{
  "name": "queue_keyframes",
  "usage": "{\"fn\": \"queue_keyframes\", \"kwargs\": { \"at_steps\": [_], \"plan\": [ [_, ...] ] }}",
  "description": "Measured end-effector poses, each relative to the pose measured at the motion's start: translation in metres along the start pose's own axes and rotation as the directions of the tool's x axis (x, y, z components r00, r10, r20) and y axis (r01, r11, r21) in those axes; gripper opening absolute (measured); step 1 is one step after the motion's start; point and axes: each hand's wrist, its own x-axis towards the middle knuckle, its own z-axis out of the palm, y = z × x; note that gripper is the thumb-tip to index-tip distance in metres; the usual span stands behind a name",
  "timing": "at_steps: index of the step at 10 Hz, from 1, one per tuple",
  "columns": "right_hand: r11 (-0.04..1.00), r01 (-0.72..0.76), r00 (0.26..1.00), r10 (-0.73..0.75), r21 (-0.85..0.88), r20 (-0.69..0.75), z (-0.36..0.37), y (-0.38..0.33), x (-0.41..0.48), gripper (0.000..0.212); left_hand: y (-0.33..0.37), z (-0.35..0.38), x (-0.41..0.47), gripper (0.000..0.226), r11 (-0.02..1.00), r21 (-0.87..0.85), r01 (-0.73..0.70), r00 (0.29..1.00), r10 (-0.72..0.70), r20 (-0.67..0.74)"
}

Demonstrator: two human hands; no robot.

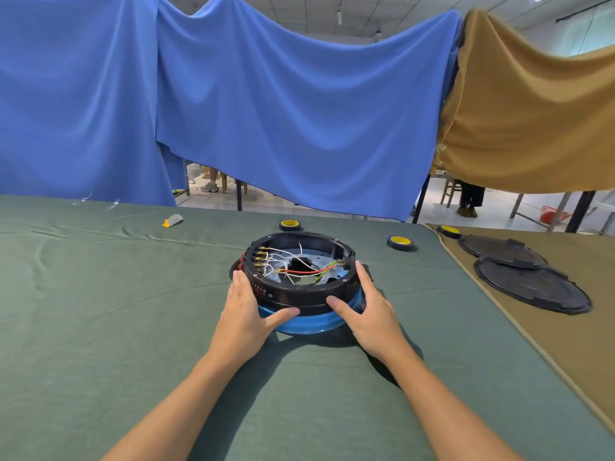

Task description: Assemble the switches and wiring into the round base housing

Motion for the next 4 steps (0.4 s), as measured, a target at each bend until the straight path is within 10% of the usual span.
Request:
{"fn": "queue_keyframes", "kwargs": {
  "at_steps": [4],
  "plan": [
    [0.908,0.228,0.906,-0.065,0.353,-0.419,-0.087,-0.067,-0.04,0.011,-0.003,-0.002,0.001,0.127,1.0,-0.004,0.001,1.0,-0.001,0.011]
  ]
}}
